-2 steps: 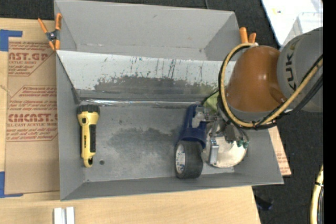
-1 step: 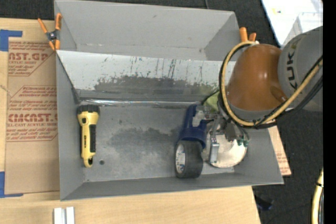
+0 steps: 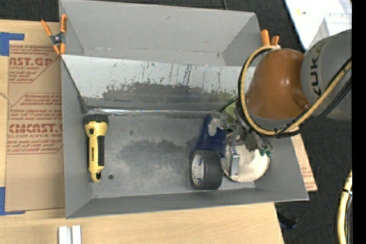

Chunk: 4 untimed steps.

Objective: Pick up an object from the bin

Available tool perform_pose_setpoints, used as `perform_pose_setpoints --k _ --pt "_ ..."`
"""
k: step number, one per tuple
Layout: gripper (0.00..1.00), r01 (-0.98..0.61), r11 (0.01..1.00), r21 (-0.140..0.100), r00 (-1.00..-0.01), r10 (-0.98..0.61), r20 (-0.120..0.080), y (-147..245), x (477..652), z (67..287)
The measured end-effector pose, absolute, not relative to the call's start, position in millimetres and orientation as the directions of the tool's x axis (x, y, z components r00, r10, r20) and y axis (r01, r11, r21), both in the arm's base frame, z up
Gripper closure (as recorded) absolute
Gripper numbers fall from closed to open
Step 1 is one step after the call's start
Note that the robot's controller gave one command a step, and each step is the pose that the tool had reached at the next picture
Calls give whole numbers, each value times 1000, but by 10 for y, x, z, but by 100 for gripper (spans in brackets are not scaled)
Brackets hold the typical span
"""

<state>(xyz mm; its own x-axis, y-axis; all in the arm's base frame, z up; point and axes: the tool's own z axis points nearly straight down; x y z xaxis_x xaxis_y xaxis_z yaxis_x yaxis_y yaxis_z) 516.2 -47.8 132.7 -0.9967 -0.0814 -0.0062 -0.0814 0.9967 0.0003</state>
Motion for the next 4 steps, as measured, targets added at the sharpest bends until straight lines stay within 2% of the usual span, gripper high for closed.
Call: perform_pose_setpoints --k 1,2,3,4 --pt "0 -104 995 -6 -995 -104 -8 -649 5331 1183" --pt "0 -201 979 -10 -979 -201 -23 -605 5532 1114" --pt "0 34 999 -4 -999 34 -12 -617 5604 1016" --pt "0 34 999 -4 -999 34 -14 -632 5622 887"
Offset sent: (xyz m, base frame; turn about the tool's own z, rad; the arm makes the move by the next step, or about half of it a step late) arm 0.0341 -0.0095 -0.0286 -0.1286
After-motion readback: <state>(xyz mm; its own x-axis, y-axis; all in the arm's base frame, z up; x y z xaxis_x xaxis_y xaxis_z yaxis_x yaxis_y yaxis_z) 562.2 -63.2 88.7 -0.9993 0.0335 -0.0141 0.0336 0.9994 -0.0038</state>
